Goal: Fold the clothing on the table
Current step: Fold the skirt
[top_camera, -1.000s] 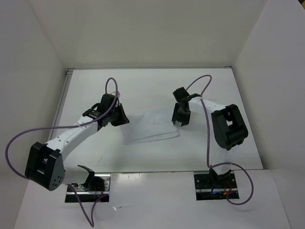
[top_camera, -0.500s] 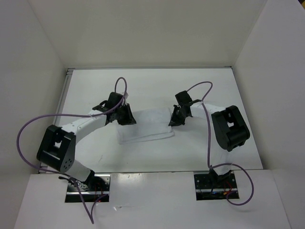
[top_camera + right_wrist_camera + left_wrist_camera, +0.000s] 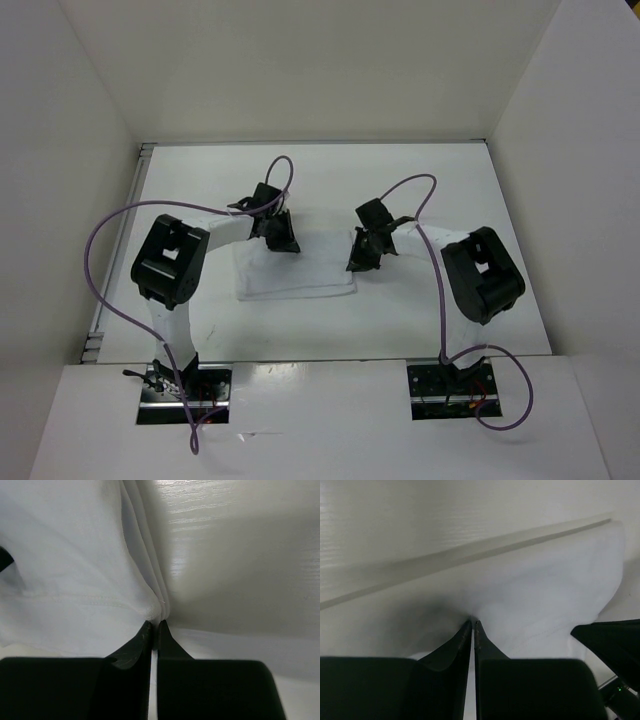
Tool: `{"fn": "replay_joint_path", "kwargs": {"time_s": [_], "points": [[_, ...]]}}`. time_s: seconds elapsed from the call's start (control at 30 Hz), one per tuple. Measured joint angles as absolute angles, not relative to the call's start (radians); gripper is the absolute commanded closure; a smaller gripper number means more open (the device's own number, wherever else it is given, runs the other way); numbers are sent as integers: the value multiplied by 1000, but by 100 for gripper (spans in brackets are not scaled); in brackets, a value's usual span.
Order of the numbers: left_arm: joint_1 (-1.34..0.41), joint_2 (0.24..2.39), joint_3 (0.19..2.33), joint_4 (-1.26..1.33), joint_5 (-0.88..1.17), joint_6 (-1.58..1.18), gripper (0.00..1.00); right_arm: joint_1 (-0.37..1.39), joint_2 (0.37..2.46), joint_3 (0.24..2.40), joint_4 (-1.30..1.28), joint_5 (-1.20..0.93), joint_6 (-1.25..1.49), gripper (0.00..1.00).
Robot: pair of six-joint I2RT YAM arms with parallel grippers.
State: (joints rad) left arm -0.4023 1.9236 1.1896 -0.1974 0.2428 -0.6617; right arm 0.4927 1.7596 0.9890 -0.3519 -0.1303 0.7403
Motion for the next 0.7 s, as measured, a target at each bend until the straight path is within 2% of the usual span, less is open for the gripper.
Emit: {"fn": "replay_joint_path", "kwargs": {"time_s": [0.7], "points": [[-408,1876,1171,-210,123,-685,88,508,1738,974,-366,-84,751,100]]}}
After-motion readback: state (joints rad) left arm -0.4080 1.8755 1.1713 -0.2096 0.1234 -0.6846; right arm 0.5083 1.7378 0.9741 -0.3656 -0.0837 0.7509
